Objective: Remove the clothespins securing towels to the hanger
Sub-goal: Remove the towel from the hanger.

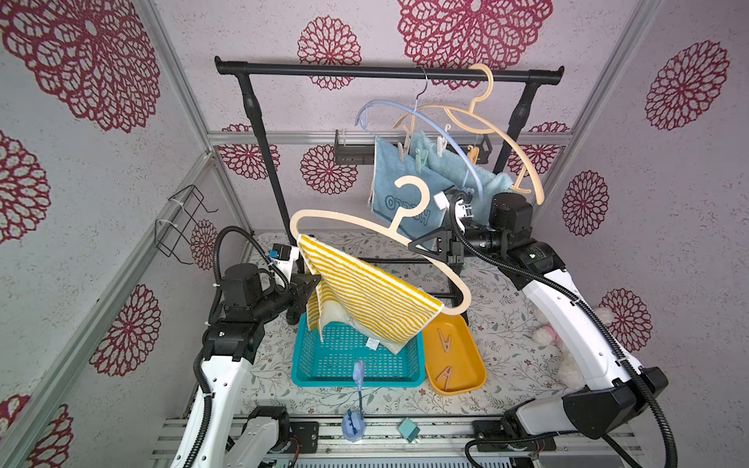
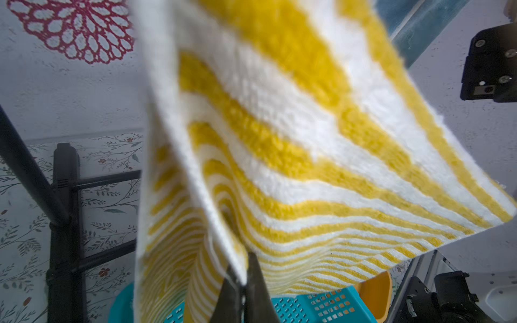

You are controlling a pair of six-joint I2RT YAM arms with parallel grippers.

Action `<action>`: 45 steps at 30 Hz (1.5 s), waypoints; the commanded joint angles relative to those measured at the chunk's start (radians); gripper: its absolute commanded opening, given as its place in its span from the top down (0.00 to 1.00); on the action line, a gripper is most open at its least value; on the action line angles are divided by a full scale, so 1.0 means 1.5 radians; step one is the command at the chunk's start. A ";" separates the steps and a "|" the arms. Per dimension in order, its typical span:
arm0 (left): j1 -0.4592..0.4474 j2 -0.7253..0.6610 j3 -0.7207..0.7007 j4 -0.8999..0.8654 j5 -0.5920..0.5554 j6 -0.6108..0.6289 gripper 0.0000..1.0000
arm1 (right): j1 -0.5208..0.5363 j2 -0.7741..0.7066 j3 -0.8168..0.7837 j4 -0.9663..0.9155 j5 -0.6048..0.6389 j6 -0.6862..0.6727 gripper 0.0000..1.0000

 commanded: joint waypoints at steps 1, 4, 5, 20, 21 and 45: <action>0.002 -0.030 0.033 -0.029 0.059 -0.002 1.00 | -0.007 0.012 0.063 -0.023 0.047 -0.037 1.00; -0.009 -0.045 0.083 -0.088 0.107 -0.012 1.00 | -0.007 0.036 0.103 -0.085 0.117 -0.073 1.00; -0.016 -0.051 0.104 -0.114 0.116 -0.013 1.00 | -0.007 0.041 0.111 -0.093 0.139 -0.079 1.00; -0.066 -0.093 0.390 -0.209 -0.017 -0.103 1.00 | 0.001 0.072 0.122 -0.166 0.296 -0.147 1.00; -0.066 -0.096 0.400 -0.201 -0.043 -0.108 1.00 | 0.001 0.070 0.120 -0.169 0.300 -0.150 1.00; -0.065 0.069 0.705 -0.062 -0.456 -0.060 1.00 | 0.000 0.038 0.140 -0.241 0.397 -0.208 1.00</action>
